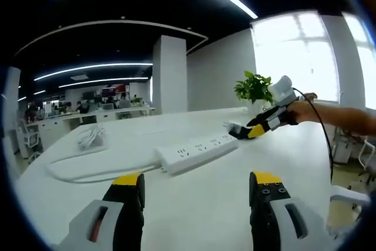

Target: Straighten the power strip on the desk, plug the charger into it

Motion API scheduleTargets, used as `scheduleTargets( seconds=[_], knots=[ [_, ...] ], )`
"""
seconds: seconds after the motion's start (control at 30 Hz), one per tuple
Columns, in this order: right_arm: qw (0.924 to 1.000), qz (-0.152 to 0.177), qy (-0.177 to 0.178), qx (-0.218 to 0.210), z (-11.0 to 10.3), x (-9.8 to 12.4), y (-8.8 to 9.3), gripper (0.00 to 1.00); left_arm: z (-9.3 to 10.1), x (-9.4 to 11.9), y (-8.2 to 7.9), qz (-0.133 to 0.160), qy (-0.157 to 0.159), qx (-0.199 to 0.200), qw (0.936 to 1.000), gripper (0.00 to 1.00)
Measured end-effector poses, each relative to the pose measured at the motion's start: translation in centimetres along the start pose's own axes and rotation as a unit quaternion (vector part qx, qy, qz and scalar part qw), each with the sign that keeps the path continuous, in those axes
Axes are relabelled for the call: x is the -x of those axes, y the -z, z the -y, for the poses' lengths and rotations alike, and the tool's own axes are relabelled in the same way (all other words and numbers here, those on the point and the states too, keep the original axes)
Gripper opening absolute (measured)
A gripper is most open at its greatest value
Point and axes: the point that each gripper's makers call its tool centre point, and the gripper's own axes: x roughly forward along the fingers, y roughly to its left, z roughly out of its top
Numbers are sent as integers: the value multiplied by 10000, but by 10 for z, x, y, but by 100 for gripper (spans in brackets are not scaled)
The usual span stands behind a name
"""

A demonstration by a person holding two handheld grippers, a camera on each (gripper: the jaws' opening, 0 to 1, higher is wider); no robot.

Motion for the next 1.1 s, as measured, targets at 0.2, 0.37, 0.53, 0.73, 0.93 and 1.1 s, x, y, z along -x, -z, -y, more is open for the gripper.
scheduleTargets(
  seconds=[0.2,0.37,0.53,0.73,0.93,1.1],
  knots=[
    [9997,-173,-119,112,-4,-4,2,56,-2,2,0,-1,-34,-4,10000,74],
    [9992,-348,-149,129,-10,-3,6,54,-1,2,-1,45,35,109,9999,74],
    [9985,-488,-165,202,-11,-3,8,49,-3,4,0,23,-17,60,10000,74],
    [9965,-756,-217,284,-10,-8,11,45,-5,6,1,33,-32,91,9999,73],
    [9936,-999,-84,528,-1,-12,14,34,-5,9,5,12,-76,84,9999,73],
    [9926,-1088,-33,538,1,-13,16,31,-5,12,3,51,-78,84,9999,73]
  ],
)
